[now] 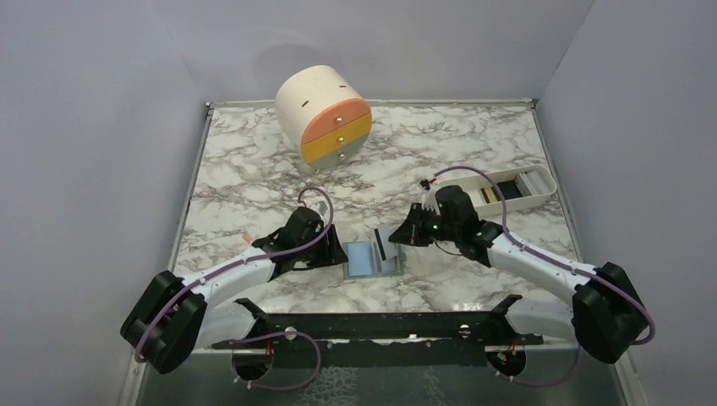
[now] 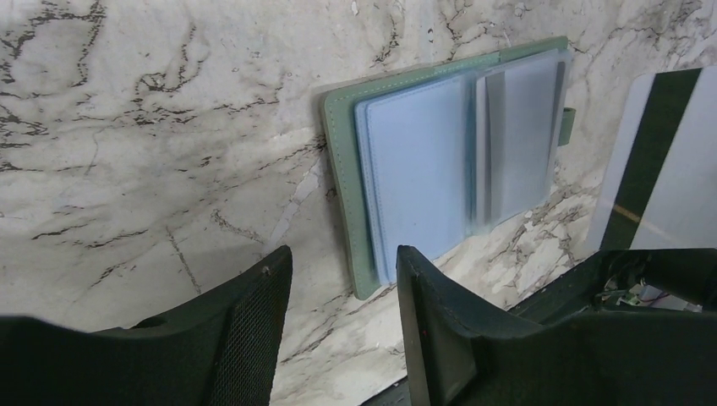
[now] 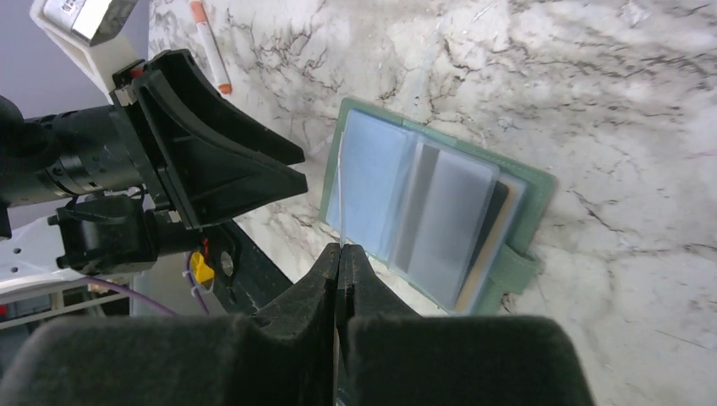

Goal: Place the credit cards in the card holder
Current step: Insert the credit card into the card holder.

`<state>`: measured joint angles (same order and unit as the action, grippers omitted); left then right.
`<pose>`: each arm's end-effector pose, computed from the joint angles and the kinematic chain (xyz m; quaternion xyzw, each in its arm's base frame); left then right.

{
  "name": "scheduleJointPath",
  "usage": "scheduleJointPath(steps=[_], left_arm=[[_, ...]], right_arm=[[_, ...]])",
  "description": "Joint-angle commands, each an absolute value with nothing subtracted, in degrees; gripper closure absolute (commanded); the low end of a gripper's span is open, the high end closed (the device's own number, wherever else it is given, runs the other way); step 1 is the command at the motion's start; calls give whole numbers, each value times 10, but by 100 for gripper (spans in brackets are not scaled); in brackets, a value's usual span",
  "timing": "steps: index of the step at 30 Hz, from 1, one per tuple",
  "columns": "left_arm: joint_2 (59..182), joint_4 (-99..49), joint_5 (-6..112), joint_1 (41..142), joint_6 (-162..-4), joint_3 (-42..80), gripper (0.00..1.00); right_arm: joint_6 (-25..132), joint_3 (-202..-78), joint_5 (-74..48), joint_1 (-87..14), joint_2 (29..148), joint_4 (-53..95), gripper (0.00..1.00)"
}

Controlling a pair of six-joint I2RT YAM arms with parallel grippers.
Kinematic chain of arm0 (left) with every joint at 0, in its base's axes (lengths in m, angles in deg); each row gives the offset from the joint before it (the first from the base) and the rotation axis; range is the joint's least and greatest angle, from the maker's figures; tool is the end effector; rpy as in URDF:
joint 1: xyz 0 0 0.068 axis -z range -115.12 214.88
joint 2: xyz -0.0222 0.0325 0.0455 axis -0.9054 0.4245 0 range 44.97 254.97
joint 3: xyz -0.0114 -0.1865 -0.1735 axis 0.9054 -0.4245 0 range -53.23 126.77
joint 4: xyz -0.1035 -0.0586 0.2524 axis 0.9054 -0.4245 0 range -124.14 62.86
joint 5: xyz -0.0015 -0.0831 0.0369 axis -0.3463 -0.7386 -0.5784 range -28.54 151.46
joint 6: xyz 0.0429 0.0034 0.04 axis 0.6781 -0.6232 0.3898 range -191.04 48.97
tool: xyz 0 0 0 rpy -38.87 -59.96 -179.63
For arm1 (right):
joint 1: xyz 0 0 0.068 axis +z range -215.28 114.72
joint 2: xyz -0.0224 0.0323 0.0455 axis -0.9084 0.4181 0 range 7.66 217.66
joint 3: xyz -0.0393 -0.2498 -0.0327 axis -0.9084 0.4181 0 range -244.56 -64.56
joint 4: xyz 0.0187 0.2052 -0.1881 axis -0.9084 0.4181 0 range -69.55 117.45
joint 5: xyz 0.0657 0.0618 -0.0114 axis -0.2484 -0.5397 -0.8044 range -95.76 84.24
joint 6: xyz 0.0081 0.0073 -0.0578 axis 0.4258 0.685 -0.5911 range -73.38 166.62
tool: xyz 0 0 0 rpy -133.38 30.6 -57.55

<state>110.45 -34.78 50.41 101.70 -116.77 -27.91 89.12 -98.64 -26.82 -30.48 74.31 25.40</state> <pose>0.1841 -0.1481 0.1270 -0.0376 0.9285 -0.3038 0.2100 0.2108 0.1652 0.1782 -0.0215 0.8853 0.3995 0.2371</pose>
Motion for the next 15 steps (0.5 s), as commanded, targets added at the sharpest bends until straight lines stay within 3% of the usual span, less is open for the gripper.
scheduleJointPath(steps=[1, 15], left_arm=[[1119, -307, 481, 1014, -1173, -288, 50], [1153, -248, 452, 1014, -1173, -307, 70]], right_arm=[[938, -976, -225, -275, 781, 185, 99], [950, -952, -228, -262, 860, 140, 99]])
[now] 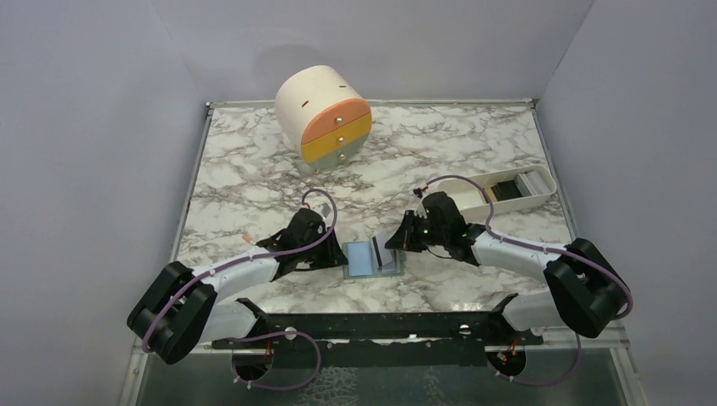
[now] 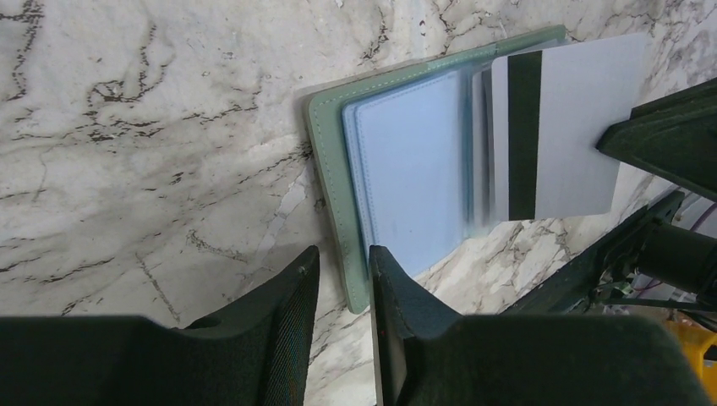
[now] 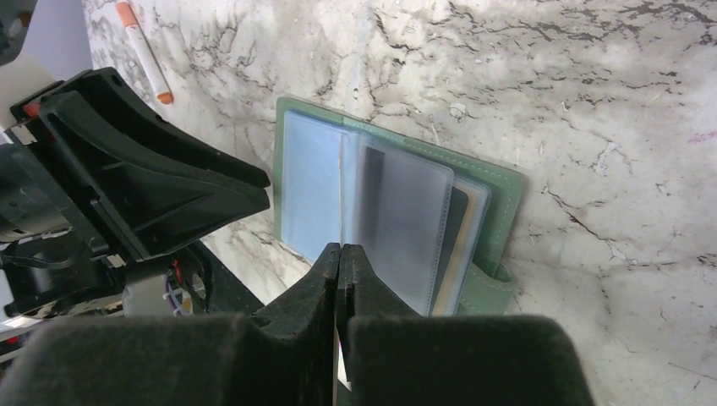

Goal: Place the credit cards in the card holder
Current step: Insert the credit card into the card holder.

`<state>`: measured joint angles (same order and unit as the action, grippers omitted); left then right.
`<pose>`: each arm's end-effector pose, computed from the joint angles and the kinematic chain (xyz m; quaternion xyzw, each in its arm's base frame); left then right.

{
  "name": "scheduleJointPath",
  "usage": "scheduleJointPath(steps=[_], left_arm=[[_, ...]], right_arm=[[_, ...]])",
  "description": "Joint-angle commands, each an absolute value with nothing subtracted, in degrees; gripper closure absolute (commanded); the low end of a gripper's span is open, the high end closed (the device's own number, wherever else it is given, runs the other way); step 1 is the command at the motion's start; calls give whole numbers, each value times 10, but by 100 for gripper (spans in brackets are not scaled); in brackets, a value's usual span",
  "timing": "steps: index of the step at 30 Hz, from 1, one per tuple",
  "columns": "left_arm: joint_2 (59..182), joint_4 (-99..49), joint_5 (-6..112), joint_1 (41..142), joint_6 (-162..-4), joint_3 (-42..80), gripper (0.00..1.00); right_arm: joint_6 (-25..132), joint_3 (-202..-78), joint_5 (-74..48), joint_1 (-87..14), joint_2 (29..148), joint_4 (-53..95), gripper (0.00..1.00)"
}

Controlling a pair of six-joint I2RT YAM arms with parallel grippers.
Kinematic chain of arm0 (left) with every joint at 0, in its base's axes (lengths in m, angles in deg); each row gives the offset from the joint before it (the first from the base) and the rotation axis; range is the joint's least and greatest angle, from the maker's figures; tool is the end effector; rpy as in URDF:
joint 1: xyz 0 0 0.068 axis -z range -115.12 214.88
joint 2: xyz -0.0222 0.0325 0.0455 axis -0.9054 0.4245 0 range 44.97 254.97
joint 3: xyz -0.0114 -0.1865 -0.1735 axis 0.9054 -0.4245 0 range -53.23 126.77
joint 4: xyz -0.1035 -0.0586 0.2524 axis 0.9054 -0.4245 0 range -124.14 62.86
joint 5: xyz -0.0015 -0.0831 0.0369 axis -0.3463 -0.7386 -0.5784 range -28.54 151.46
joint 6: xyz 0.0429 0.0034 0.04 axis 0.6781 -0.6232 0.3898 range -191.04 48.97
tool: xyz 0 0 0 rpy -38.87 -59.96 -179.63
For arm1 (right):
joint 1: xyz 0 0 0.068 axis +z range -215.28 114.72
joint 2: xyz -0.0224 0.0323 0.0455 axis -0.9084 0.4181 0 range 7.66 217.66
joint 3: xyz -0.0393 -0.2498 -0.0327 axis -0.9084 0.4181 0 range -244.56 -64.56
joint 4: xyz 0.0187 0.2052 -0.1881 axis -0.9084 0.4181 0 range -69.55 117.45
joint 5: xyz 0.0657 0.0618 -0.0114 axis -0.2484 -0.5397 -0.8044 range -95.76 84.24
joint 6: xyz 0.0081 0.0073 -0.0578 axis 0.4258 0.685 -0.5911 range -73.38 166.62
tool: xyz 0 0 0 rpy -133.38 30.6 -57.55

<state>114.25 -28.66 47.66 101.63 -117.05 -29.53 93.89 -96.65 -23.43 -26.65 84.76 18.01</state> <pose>0.1855 -0.1512 0.1124 -0.0308 0.9245 -0.3239 0.1985 0.2094 0.1840 0.1312 0.0065 0.9068 0.3737 0.1951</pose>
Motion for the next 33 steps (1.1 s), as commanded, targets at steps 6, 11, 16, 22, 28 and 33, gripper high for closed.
scheduleJointPath(steps=[6, 11, 16, 22, 28, 33], left_arm=[[1177, -221, 438, 1014, -1176, -317, 78], [1191, -221, 442, 1013, -1175, -318, 82], [1188, -230, 451, 1014, -1173, -320, 83], [1187, -241, 460, 1014, -1168, -318, 82], [1184, -241, 459, 1014, -1171, -324, 83], [1183, -226, 453, 1014, -1181, -333, 83]], right_arm=[[962, -933, -231, -262, 883, 118, 99], [961, -928, -235, -262, 904, 107, 99], [964, -921, -233, -262, 913, 102, 99], [967, -917, -234, -262, 922, 96, 99], [976, -908, -242, -262, 926, 70, 99], [981, -899, -248, -262, 931, 50, 99]])
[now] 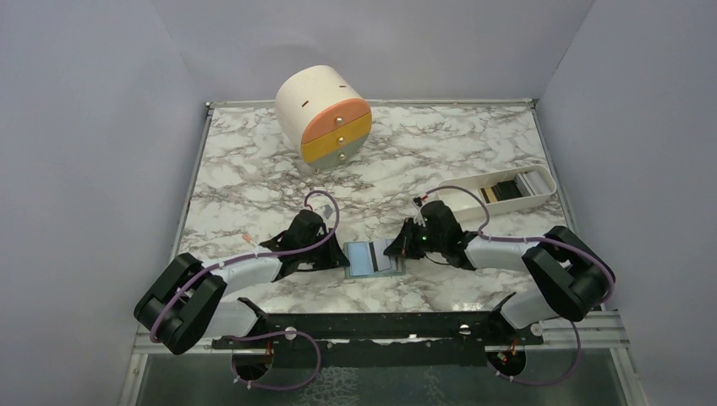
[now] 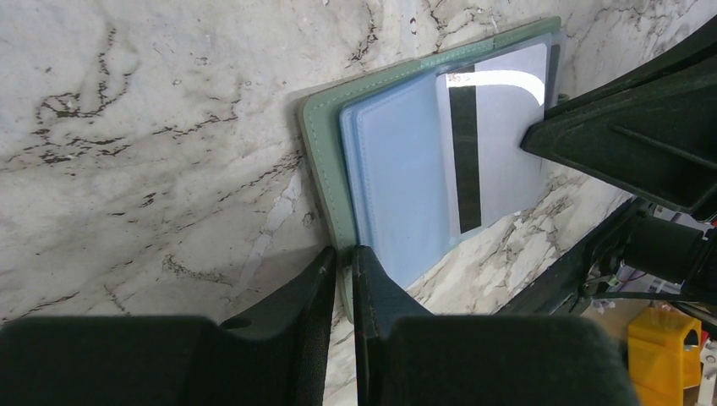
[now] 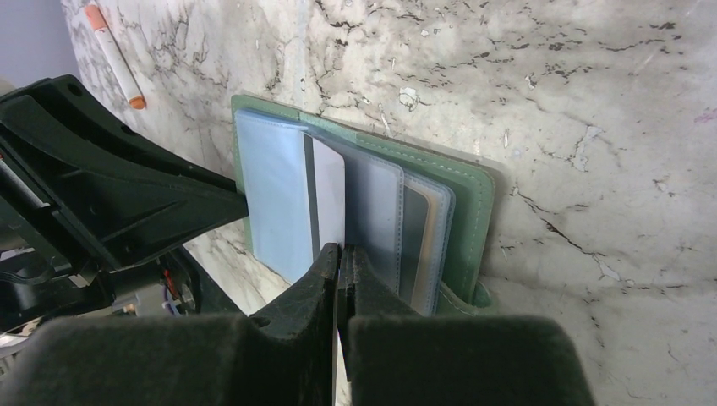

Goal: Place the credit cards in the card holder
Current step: Insert the credit card into the card holder.

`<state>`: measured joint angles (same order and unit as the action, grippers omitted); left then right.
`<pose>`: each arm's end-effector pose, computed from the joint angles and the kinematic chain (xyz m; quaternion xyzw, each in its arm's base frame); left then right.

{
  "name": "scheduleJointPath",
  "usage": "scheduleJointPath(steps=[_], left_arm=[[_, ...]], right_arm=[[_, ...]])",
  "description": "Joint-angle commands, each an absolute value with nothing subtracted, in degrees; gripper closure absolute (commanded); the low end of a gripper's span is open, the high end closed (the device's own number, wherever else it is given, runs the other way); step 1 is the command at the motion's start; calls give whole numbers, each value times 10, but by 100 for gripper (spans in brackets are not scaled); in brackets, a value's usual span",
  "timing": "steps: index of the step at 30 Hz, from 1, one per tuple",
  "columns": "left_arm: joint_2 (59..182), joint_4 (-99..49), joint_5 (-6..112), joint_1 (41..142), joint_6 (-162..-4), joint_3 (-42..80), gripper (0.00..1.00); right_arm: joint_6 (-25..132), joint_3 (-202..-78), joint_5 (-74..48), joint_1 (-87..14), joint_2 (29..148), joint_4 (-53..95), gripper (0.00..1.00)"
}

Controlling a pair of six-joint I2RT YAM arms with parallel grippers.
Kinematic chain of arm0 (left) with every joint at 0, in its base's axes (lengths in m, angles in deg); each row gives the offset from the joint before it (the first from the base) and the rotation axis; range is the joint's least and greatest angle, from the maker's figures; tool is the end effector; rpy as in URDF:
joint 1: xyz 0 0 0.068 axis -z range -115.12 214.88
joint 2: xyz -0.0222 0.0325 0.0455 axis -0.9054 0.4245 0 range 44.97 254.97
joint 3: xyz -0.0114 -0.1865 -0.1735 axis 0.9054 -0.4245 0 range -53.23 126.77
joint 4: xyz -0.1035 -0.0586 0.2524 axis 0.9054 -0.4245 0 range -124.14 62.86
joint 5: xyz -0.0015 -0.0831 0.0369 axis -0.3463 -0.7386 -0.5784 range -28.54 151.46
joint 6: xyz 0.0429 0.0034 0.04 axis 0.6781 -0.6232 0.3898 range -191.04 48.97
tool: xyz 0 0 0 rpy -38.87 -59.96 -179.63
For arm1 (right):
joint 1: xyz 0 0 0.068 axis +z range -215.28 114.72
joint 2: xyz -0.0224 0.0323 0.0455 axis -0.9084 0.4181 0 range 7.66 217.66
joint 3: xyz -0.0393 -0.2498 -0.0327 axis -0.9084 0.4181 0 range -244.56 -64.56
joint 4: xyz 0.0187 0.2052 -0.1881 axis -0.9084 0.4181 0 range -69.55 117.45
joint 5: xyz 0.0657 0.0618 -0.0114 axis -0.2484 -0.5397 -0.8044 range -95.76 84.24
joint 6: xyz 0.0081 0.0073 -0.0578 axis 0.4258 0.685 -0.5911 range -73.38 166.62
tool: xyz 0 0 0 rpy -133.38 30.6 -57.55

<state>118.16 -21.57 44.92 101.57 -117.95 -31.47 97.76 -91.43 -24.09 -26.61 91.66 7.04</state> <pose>0.1854 -0.1533 0.0975 -0.0279 0.9183 -0.3472 0.1883 0.2028 0.1796 0.0897 0.0363 0.9092 0.3776 0.1714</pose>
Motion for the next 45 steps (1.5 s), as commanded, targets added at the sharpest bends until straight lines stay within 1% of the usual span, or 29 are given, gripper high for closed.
scheduleJointPath(steps=[1, 11, 21, 27, 33, 37, 38, 41, 45], left_arm=[[1184, -223, 452, 1014, -1182, -335, 83], [1185, -197, 443, 1014, -1200, -352, 85], [1178, -194, 443, 1014, -1204, -356, 86], [1178, -194, 442, 1015, -1206, -355, 86], [1171, -195, 440, 1015, -1215, -360, 86], [1159, -186, 433, 1015, -1230, -373, 87], [1156, -182, 431, 1015, -1235, -376, 87], [1152, -168, 426, 1017, -1247, -382, 88], [1151, -169, 425, 1017, -1248, -381, 88]], right_arm=[[983, -898, -251, -262, 932, 45, 99], [994, -888, -259, -256, 937, 19, 98], [1010, -901, -249, -235, 952, 24, 91], [1015, -915, -234, -220, 963, 24, 91], [1028, -912, -196, -212, 950, 23, 96], [1037, -907, -187, -205, 948, 18, 96], [1039, -909, -187, -201, 950, 17, 95], [1036, -917, -187, -190, 956, 21, 87], [998, -947, -161, -188, 941, 104, 76]])
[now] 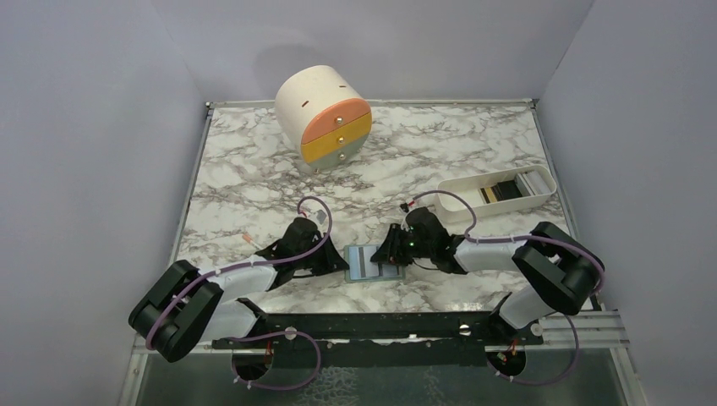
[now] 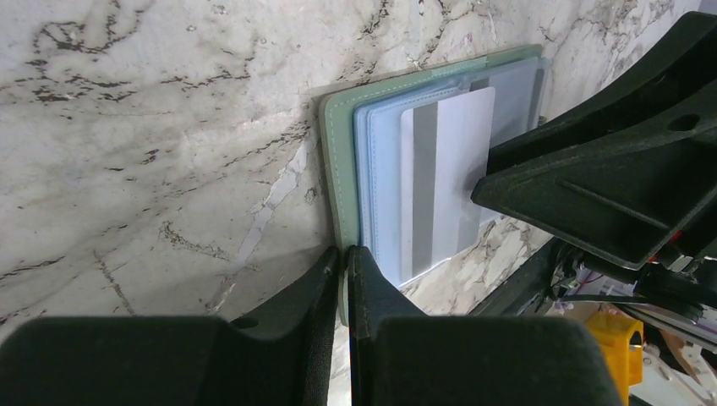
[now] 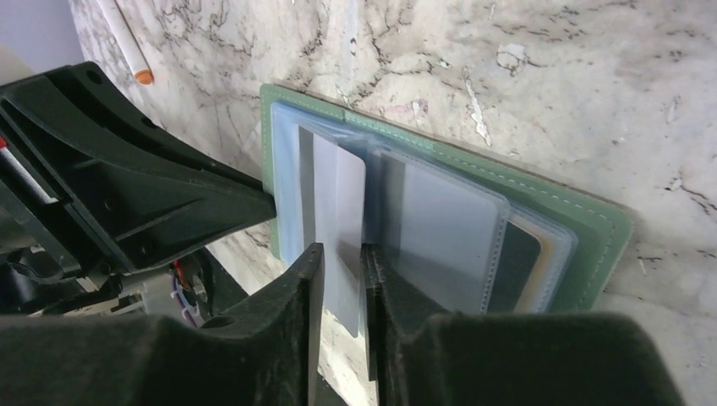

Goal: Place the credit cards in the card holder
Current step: Insert the credit card into the card holder.

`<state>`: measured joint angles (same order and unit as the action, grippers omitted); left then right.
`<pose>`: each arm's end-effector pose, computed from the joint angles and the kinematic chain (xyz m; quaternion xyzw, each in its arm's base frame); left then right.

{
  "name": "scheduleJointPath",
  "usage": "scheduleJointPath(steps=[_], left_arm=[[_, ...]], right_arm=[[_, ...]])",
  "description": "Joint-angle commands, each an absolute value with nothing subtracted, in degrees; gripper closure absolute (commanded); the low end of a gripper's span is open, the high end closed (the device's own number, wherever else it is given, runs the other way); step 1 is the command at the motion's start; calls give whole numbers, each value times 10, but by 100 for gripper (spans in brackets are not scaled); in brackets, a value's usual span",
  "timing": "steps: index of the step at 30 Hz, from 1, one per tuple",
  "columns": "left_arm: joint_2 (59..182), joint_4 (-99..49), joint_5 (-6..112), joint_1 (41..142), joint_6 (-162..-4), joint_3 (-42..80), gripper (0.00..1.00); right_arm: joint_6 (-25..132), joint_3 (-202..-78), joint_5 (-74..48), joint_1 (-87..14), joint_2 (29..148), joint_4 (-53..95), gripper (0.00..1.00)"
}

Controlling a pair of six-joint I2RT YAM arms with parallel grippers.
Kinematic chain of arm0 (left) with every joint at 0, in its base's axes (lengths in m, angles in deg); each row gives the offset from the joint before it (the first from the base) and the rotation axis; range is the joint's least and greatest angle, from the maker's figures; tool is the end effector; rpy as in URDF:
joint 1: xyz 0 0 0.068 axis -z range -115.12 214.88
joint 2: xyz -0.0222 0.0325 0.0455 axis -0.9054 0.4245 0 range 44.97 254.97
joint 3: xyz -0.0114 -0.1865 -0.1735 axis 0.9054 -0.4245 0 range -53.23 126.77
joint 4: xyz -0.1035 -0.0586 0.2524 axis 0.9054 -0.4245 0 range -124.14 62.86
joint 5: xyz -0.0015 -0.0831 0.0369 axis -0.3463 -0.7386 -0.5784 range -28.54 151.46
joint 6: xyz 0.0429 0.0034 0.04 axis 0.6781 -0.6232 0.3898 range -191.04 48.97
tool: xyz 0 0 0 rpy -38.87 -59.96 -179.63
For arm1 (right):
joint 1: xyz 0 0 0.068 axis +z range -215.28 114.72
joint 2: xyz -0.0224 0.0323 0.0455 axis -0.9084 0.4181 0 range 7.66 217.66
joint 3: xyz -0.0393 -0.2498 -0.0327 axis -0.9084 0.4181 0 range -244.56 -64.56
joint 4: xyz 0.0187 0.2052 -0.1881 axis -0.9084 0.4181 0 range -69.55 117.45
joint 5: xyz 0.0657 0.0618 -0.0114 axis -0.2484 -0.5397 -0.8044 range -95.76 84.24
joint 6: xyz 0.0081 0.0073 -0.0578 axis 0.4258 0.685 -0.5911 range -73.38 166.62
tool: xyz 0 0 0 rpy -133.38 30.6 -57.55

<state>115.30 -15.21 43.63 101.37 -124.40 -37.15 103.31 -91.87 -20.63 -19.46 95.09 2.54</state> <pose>0.1730 -0.1442 0.0887 -0.0706 0.9031 -0.3823 0.1826 0.1856 0.2068 0.0826 0.0336 0.9075 0.3873 0.1591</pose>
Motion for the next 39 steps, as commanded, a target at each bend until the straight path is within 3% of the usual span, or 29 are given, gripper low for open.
scheduleJointPath(steps=[1, 7, 39], left_arm=[[1150, -170, 424, 1018, -1246, -381, 88], [1148, -167, 425, 1018, -1251, -385, 89], [1155, -153, 420, 1018, -1254, -382, 90]], right_arm=[[990, -953, -149, -188, 932, 124, 72], [963, -967, -145, -186, 916, 152, 58], [921, -998, -217, -154, 974, 66, 60]])
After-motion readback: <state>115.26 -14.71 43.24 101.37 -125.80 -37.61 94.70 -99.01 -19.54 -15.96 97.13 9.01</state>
